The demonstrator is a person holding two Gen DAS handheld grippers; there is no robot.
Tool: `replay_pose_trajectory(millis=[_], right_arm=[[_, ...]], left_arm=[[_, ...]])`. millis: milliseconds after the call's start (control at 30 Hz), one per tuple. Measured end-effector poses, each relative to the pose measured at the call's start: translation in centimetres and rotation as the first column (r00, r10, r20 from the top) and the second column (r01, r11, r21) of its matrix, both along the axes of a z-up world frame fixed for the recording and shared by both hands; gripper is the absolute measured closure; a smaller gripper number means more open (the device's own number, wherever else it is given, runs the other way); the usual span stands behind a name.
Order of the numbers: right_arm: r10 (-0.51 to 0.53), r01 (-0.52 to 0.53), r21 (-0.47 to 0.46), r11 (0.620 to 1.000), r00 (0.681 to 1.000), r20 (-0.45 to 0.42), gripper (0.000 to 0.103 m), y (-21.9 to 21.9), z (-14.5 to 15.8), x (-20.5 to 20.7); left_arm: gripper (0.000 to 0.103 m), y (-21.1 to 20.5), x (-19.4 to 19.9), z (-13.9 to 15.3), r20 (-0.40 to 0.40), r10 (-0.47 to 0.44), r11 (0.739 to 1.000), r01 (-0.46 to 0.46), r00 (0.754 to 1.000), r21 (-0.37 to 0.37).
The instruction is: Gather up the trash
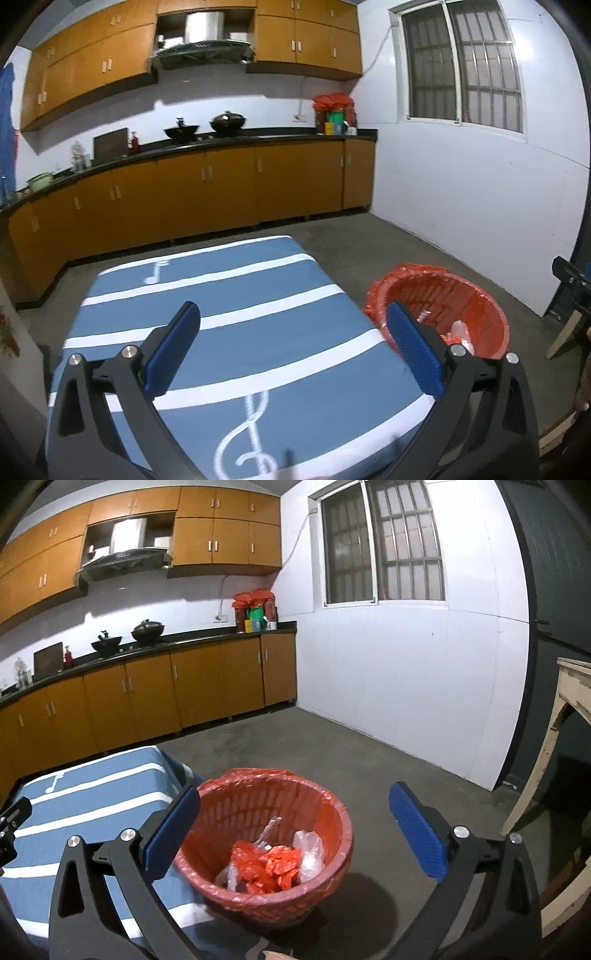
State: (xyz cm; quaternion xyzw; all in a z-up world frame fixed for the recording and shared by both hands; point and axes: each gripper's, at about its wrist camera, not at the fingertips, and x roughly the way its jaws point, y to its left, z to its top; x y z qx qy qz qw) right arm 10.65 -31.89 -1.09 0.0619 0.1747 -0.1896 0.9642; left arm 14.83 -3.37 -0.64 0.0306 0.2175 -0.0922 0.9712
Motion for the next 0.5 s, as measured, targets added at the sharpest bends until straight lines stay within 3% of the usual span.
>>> replay_pose_trajectory(millis=[500], right_arm=[[0.106,-0.106,-0.019,0.994,0.994,-0.014,0.002,4.3,0.0,-2.7]], left_arm=[[0.004,4.1,-5.9,0.7,0.023,0.097,0.995,-0.097,0.995,-0.012]])
